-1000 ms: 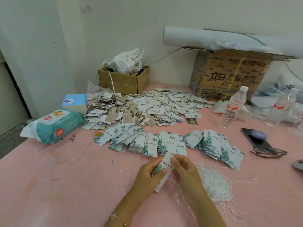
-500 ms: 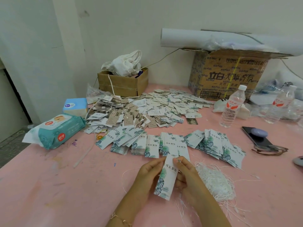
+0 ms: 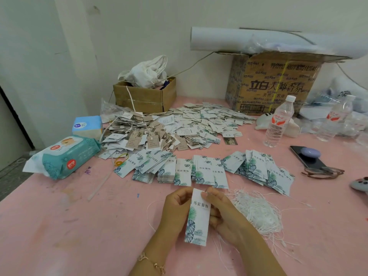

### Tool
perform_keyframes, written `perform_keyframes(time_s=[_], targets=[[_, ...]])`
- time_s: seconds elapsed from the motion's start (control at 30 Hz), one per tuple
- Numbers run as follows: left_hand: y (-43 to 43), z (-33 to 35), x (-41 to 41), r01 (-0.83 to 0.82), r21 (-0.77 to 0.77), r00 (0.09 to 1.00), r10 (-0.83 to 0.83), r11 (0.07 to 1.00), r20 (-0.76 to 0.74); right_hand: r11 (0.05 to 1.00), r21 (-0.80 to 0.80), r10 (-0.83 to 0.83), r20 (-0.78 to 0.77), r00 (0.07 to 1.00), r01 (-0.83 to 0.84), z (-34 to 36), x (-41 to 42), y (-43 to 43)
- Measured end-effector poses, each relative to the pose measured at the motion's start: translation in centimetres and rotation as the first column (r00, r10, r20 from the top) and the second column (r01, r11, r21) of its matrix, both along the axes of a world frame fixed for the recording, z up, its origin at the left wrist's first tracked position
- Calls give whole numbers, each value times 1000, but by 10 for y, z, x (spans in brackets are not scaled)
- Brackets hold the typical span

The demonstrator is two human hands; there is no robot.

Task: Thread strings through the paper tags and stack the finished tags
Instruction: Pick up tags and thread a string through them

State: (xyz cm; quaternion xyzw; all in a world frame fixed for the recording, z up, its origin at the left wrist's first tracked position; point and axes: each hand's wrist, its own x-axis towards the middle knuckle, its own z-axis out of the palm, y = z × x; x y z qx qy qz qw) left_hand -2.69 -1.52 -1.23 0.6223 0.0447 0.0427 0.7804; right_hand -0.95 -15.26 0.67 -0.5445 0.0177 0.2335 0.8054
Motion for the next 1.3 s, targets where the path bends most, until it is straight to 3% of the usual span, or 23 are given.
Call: perform_keyframes(time_s=[0.17,0.23,0.33,0.47,0.67,0.8,0.97,1.1,1.3], targets=[[3,-1,3,-109,-38,993,107,993,-40,997,56,-55,45,997,53,1,2,0],[7,2,5,-121,-224,992,112,967,-53,985,133,-121,49,991,114,3,6,-4],[13,7,7,-98,-514,995,86,852,-47,952,229,-210,8,978,203,3,13,-10],[17,6,8,-144,-591,989,108,794,-96,914,288,-290,-27,957,285,1,16,-10],[17,0,12,-274,-503,960,260,820,-100,926,210,-345,132,929,313,2,15,-8],[17,-1,11,-308,-324,950,304,894,-66,918,198,-376,149,915,345,2,16,-7],[13,-1,6,-257,-97,966,259,962,12,901,119,-433,208,877,416,1,13,-6],[11,-2,6,-231,-45,973,232,972,19,878,-101,-406,361,840,468,-2,9,-6],[10,-1,6,-207,15,976,205,978,68,897,-169,-296,453,841,408,-3,5,2]])
